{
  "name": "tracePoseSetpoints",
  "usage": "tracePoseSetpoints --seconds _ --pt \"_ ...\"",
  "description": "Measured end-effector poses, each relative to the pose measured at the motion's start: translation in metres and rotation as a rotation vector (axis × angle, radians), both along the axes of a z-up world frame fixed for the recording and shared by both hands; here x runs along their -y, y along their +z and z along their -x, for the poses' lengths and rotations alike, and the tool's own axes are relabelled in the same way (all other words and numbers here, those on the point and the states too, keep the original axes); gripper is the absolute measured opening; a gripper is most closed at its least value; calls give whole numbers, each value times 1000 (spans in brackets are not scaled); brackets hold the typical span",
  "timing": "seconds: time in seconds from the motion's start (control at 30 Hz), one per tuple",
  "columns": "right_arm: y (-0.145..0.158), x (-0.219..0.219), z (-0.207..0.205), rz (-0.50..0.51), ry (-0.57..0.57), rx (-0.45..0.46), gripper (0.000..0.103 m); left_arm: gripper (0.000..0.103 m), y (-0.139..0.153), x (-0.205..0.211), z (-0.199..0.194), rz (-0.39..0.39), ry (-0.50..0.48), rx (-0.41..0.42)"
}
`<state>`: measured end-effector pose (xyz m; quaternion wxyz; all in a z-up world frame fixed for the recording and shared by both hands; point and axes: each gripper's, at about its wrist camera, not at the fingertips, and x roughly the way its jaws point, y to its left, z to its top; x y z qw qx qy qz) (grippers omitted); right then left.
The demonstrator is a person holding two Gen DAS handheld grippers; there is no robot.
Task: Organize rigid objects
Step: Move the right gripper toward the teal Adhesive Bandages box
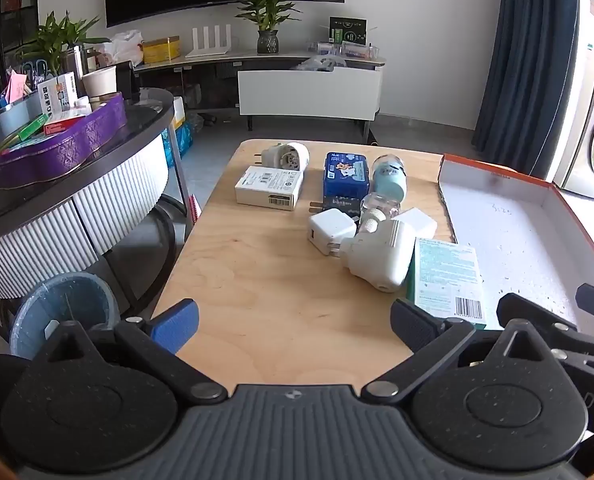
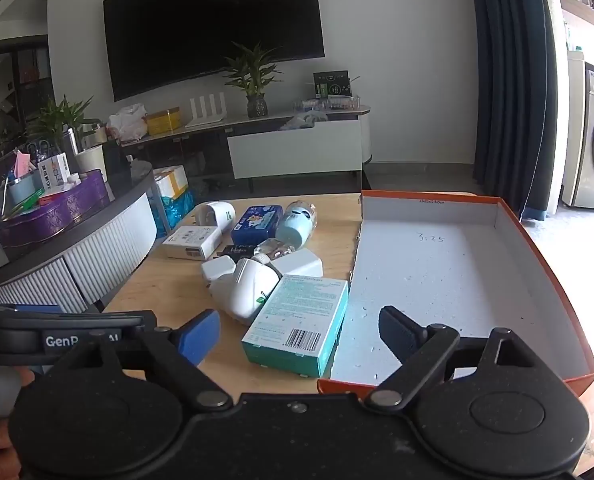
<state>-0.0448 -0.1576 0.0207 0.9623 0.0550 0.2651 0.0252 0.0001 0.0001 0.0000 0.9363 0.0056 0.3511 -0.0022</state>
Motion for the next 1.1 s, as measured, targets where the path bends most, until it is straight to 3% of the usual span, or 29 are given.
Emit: tracePoseSetpoints --seconds 0.13,0.17,0.27,0.4,0.5,0.6,0.7,1.1 --pt "-3 3 -6 7 38 -45 102 103 -2 2 -1 -10 0 -6" --pt "-4 5 -10 -1 45 -55 102 103 -1 -4 -2 18 -7 -10" --pt "-3 8 -9 -30 -22 -20 102 103 -7 -5 0 13 -16 0" --pt "-9 10 0 -51 -22 29 102 103 -12 -10 -2 45 -9 -4" --pt "-12 6 -8 -20 5 -25 102 103 -15 -11 -10 57 -10 -29" --pt "-15 4 -11 -9 23 -31 102 103 -17 -10 -12 -4 41 -32" --pt "-17 2 -14 -14 27 -44 102 103 -17 -15 -12 41 9 -24" --pt "-28 5 -25 -19 18 -100 102 103 -23 -17 -22 63 -1 -35"
